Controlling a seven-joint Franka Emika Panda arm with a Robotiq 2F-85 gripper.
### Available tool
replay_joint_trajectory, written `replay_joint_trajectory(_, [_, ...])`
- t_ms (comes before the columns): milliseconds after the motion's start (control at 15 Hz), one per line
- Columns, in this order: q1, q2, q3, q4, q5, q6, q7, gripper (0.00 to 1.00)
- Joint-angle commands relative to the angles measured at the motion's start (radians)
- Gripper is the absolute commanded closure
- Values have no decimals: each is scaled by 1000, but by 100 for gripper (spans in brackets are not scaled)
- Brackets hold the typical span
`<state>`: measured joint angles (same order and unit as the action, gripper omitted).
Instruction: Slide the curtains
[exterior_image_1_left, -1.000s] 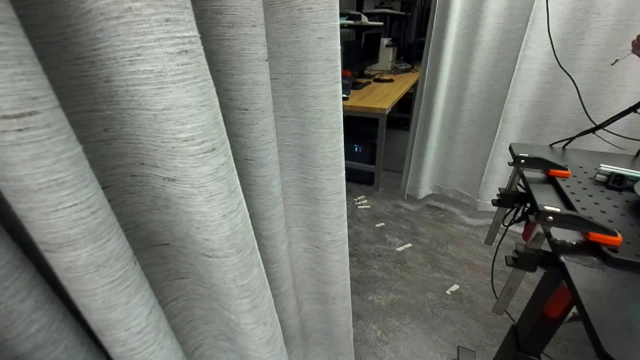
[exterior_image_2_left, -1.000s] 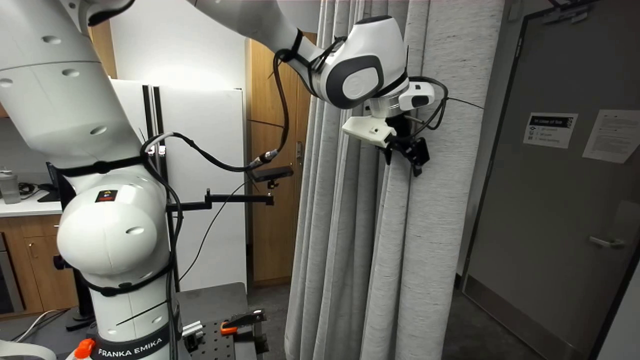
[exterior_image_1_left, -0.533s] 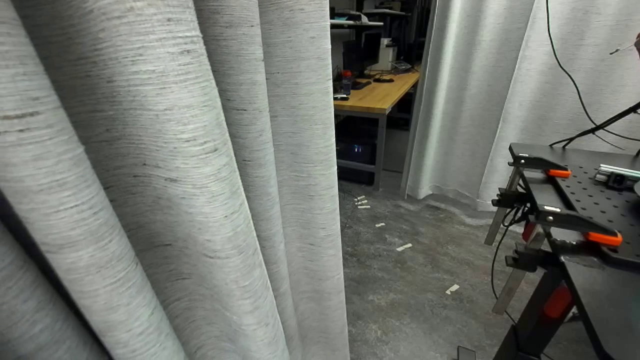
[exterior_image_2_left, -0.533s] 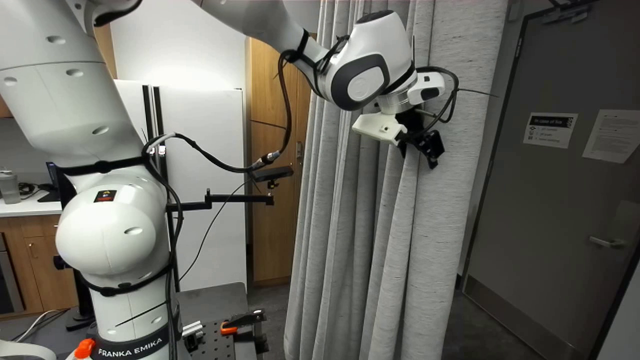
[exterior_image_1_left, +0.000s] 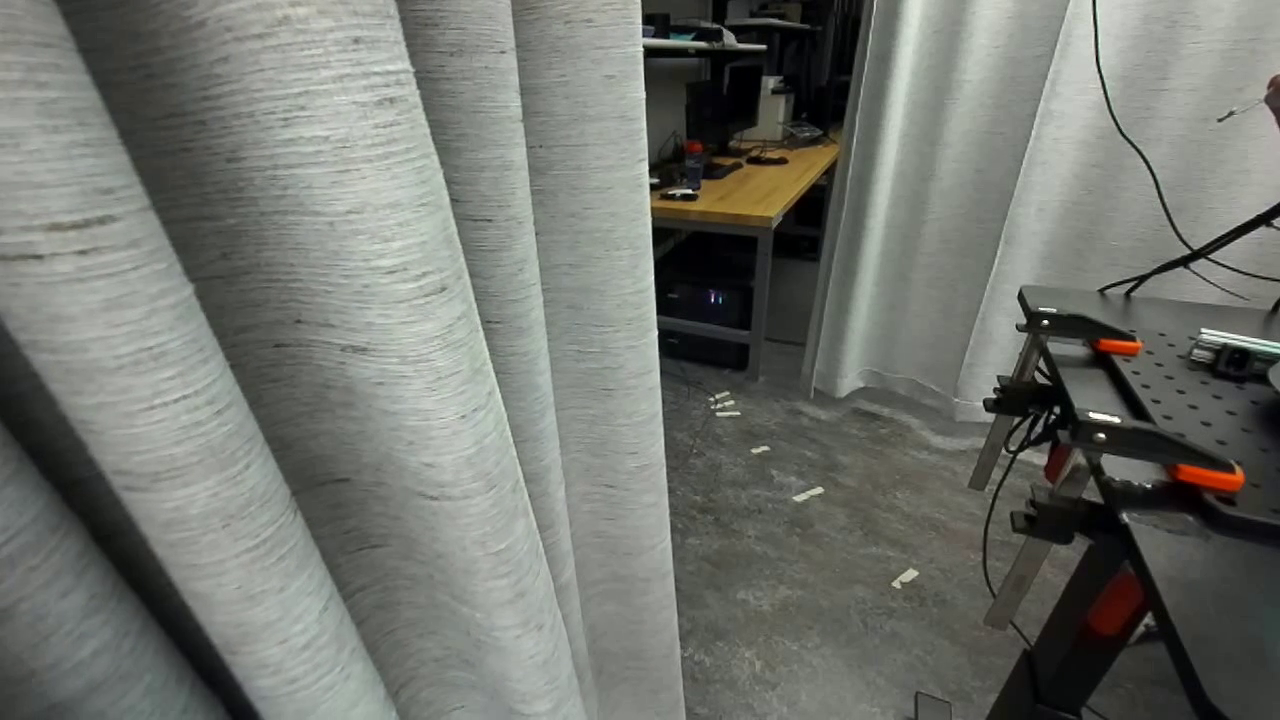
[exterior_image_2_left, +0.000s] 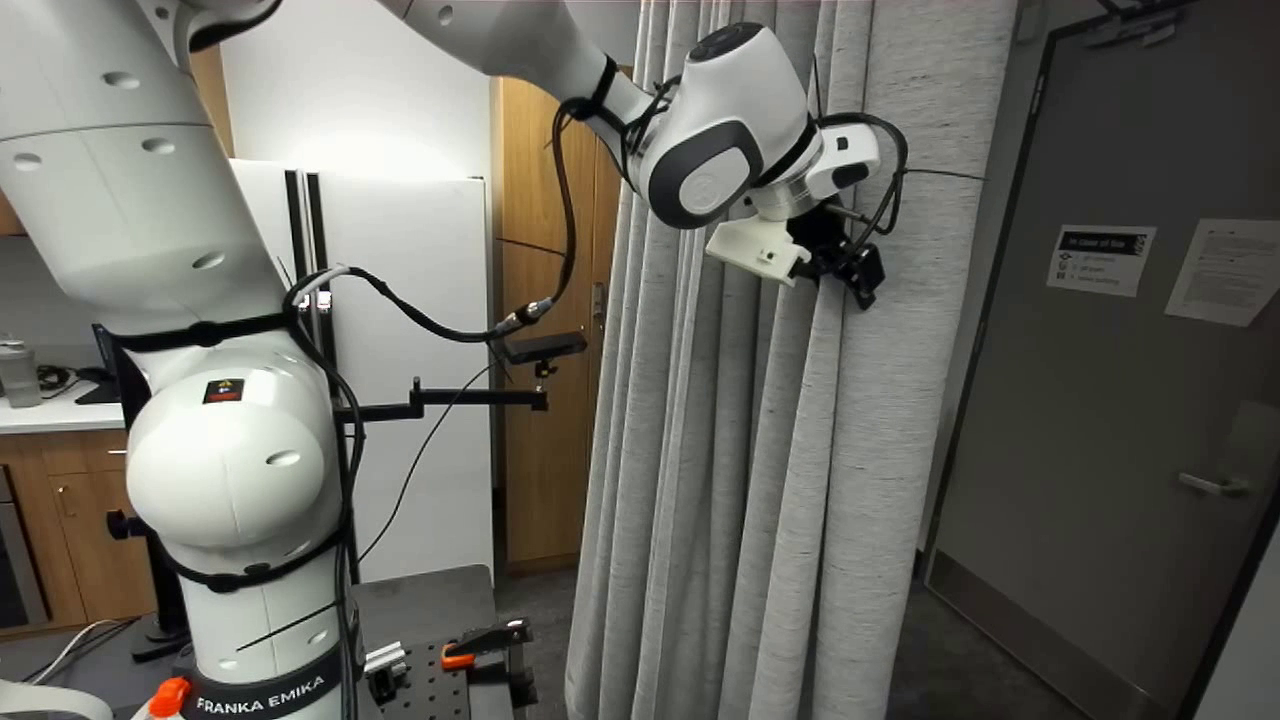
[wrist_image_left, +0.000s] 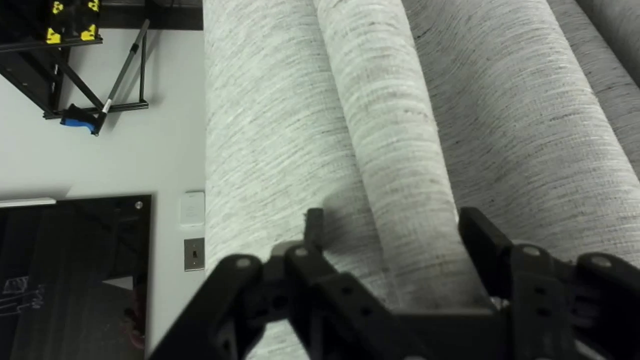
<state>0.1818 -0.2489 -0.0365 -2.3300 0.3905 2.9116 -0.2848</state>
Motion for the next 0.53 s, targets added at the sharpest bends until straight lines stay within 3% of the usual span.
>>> replay_joint_trajectory(0, [37, 7, -26, -4, 59, 43, -61, 63])
replay_joint_trajectory(333, [34, 26, -35, 4, 69, 50, -78, 99])
replay_joint_trajectory(467, [21, 47, -37, 21, 55, 40, -64, 100])
